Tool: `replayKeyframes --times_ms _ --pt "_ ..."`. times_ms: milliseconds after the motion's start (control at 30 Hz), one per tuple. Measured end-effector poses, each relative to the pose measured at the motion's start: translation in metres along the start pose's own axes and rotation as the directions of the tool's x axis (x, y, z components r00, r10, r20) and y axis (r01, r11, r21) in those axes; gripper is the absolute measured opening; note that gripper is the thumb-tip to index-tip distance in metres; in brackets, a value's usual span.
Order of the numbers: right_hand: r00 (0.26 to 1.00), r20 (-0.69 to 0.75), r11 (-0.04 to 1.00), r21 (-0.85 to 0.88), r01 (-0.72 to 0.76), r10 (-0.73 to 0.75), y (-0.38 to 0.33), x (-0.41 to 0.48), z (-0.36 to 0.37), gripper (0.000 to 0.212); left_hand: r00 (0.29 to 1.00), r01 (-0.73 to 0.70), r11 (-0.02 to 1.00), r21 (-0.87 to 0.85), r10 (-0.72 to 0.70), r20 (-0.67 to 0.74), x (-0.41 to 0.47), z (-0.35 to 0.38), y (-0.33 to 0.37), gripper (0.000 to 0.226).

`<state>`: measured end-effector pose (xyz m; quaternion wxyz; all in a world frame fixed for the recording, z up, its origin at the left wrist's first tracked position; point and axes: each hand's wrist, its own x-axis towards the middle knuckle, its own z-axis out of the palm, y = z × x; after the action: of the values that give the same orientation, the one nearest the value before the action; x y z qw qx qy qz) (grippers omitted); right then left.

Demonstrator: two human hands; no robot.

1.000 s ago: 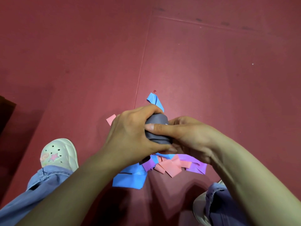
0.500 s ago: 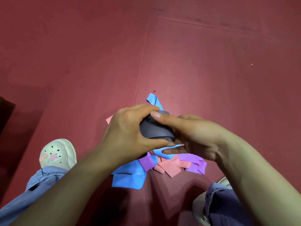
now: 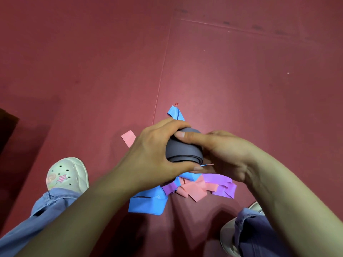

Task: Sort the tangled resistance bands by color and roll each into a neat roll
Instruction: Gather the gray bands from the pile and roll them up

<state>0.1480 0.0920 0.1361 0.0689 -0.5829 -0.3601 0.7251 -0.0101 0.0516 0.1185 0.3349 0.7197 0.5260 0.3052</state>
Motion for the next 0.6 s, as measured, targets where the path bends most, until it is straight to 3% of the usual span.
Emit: replayKeyframes --times_ms 200,600 --pt "0.997 0.068 0.998 -0.052 -0.019 0.023 0.0005 0.0017 0.0007 0.067 0.999 -0.019 0.999 -0.04 0.017 -0.039 0.001 -0.0031 -0.0006 0.05" --pt "0.987 0.157 0.998 0.064 0.014 -0.024 -0.0014 -0.0034 0.0079 0.033 0.995 0.06 0.997 -0.056 -0.064 -0.08 0.0004 -0.0024 -0.0007 0.056"
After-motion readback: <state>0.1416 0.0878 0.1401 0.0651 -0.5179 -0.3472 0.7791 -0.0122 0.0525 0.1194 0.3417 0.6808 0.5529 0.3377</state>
